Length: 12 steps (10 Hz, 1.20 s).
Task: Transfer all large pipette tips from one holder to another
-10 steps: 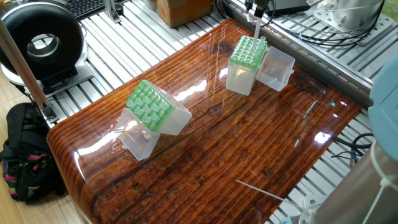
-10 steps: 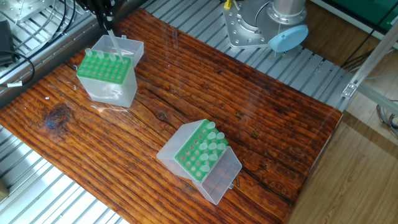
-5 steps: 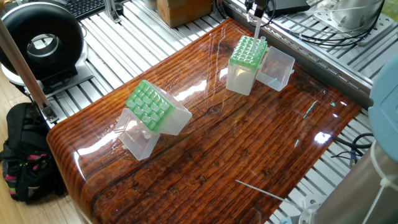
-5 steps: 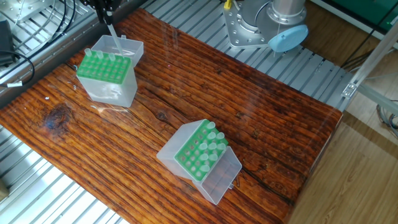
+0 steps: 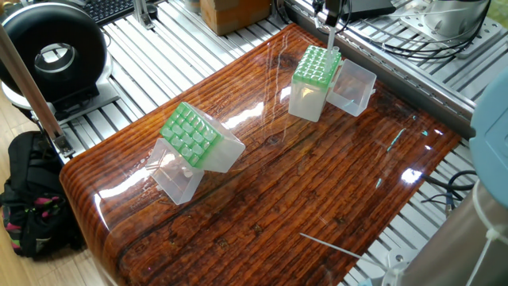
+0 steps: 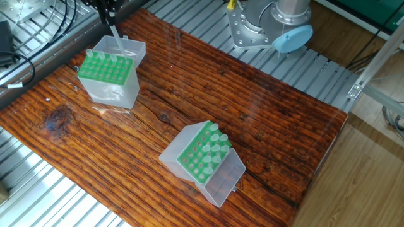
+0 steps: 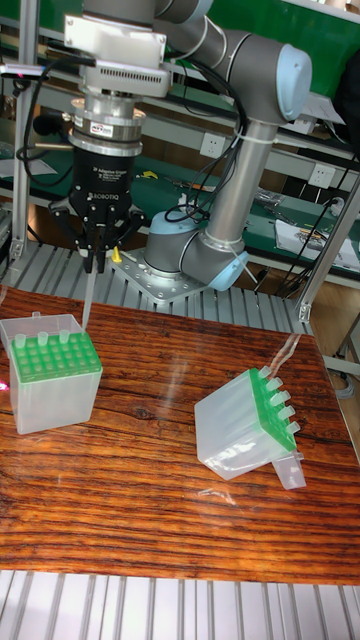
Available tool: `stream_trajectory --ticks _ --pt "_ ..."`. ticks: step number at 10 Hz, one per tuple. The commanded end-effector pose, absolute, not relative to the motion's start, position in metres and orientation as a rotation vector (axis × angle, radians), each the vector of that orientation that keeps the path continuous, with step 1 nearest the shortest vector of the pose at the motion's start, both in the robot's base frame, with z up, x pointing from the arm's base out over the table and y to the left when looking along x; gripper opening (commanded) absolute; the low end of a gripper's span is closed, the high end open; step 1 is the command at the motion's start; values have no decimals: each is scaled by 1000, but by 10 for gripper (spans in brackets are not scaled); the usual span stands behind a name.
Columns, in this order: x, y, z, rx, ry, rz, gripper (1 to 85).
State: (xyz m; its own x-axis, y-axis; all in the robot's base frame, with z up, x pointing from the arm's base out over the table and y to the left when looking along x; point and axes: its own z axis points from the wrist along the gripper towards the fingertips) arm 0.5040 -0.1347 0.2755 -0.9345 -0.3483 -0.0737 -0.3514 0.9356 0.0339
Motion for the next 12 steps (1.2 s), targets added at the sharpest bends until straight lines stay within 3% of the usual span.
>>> stream_trajectory --ticks 1,11,12 --pt "509 -130 276 -540 3010 78 147" --pt "511 -128 265 -532 3017 63 150" --pt "508 -126 264 -549 3029 79 193"
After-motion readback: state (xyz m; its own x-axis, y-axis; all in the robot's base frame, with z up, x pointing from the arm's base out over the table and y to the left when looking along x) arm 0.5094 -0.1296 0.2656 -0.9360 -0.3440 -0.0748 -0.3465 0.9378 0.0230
